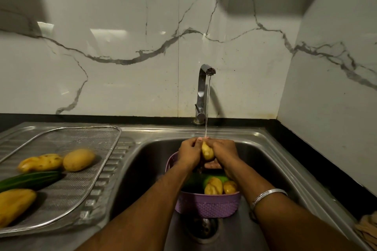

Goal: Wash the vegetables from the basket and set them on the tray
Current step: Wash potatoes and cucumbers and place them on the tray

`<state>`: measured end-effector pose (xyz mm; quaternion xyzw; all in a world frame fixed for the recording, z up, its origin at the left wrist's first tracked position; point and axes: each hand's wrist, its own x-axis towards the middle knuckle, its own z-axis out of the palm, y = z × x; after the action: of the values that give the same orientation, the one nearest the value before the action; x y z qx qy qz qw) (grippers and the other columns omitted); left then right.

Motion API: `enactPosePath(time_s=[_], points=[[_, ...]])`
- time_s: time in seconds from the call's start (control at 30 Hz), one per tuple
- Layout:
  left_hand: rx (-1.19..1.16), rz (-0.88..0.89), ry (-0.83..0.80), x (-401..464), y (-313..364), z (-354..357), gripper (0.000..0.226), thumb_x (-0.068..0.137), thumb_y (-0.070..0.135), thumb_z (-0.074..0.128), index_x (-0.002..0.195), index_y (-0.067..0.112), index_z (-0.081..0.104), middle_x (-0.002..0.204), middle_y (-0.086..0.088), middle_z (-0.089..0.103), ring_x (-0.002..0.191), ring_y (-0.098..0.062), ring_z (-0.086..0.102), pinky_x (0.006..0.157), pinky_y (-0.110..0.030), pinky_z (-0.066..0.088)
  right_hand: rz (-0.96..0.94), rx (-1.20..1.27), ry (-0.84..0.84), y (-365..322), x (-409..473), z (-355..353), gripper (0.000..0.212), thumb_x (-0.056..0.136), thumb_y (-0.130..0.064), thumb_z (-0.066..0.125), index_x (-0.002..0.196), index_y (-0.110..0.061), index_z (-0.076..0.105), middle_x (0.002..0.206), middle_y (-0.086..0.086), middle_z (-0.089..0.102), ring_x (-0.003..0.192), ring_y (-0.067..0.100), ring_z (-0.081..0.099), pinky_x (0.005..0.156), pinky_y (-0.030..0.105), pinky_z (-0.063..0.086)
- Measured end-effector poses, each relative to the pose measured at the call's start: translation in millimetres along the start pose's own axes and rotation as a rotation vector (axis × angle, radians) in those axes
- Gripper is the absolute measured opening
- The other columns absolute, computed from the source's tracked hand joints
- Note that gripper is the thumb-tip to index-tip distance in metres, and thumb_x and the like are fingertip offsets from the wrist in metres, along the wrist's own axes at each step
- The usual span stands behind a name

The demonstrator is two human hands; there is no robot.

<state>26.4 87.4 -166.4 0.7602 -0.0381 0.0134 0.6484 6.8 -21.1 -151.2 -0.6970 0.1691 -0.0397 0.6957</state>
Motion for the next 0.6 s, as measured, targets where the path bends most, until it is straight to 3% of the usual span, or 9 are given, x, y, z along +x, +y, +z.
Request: enactPosePath(time_s=[0.1,0.2,0.4,0.5,0.6], points=[[-0.024,-0.006,0.023,2,-2,-1,0.026,0.106,0.024,0.049,0.118,0.014,0.069,0.113,-0.007,0.071,0.106,-0.023,0.065,0.099,-0.046,0.054,0.037,0.025,-0.102,-3,2,-4,0.018,0.099,-0.021,0.064,0.114,-0.013,0.073,0.108,0.021,0.072,0.088,0.038,0.074,0.056,0.037,0.063],[-0.075,-0.074,0.054,6,-4,-3,0.025,0.105,0.023,0.050,0.118,0.013,0.069,0.114,-0.009,0.070,0.107,-0.025,0.065,0.098,-0.047,0.054,0.095,0.060,-0.195,-3,4,-9,0.023,0.103,-0.017,0.057,0.123,-0.009,0.066,0.109,0.027,0.071,0.076,0.039,0.075,0.062,0.043,0.065],[-0.028,-0.002,0.010,8,-7,-1,0.026,0.106,0.025,0.049,0.114,0.013,0.069,0.110,-0.010,0.071,0.105,-0.027,0.066,0.098,-0.050,0.054,0.037,-0.011,0.032,4,9,0,0.024,0.085,-0.035,0.081,0.099,-0.016,0.077,0.090,0.017,0.076,0.075,0.036,0.076,0.064,0.044,0.065],[-0.052,-0.002,0.013,8,-8,0,0.024,0.105,0.027,0.049,0.111,0.016,0.070,0.107,-0.007,0.072,0.103,-0.026,0.067,0.096,-0.050,0.055,-0.007,-0.036,0.074,3,9,3,0.021,0.090,-0.039,0.076,0.098,-0.019,0.076,0.093,0.013,0.075,0.078,0.031,0.076,0.061,0.040,0.065],[-0.110,-0.049,0.047,11,-10,-1,0.021,0.105,0.025,0.050,0.107,0.019,0.070,0.105,-0.006,0.072,0.102,-0.024,0.068,0.094,-0.048,0.057,0.008,-0.054,-0.032,0,7,2,0.017,0.098,-0.033,0.065,0.109,-0.022,0.071,0.102,0.016,0.072,0.082,0.033,0.075,0.059,0.034,0.063]])
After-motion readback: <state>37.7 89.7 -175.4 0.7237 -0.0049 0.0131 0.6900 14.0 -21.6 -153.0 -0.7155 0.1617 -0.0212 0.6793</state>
